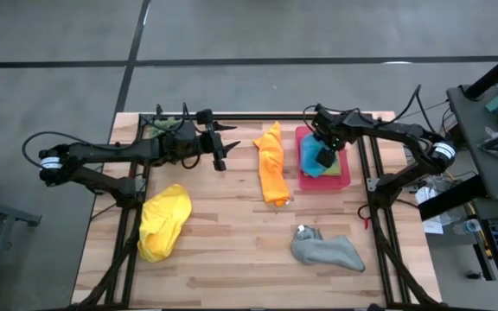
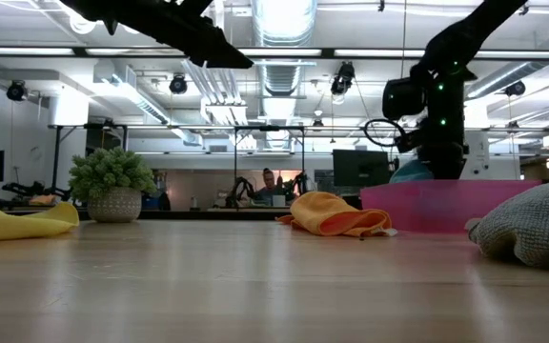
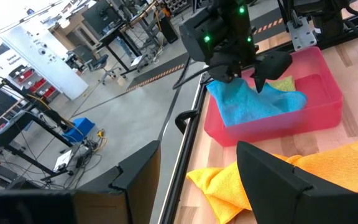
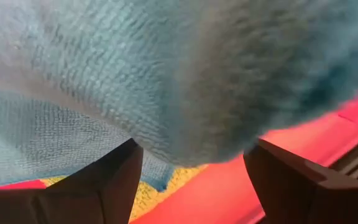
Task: Fold microfiber towels
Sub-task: Put the blue microfiber cloth into the pink bin
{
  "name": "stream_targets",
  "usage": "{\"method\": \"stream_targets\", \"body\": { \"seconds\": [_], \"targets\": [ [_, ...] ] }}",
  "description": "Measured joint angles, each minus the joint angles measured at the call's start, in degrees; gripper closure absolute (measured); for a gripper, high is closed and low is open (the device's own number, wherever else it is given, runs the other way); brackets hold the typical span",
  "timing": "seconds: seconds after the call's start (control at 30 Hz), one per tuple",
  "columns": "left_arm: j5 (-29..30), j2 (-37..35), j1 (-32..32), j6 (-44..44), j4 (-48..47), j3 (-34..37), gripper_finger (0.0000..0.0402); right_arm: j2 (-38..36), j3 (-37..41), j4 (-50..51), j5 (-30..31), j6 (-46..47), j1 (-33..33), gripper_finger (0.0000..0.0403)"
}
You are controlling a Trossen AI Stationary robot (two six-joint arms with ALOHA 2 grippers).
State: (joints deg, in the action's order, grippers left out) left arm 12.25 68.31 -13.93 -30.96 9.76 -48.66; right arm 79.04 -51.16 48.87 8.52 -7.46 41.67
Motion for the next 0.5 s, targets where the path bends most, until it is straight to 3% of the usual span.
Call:
{"method": "stream_targets", "body": {
  "seconds": [0.33, 0.5],
  "targets": [
    [0.0, 0.0, 0.0, 0.0, 0.0, 0.0, 0.0206, 0.3, 3.5, -4.8, -1.5, -2.2, 1.2, 0.0169],
    [0.0, 0.0, 0.0, 0.0, 0.0, 0.0, 0.0206, 0.2, 3.6, -4.9, -3.9, -2.6, 1.1, 0.0225]
  ]
}}
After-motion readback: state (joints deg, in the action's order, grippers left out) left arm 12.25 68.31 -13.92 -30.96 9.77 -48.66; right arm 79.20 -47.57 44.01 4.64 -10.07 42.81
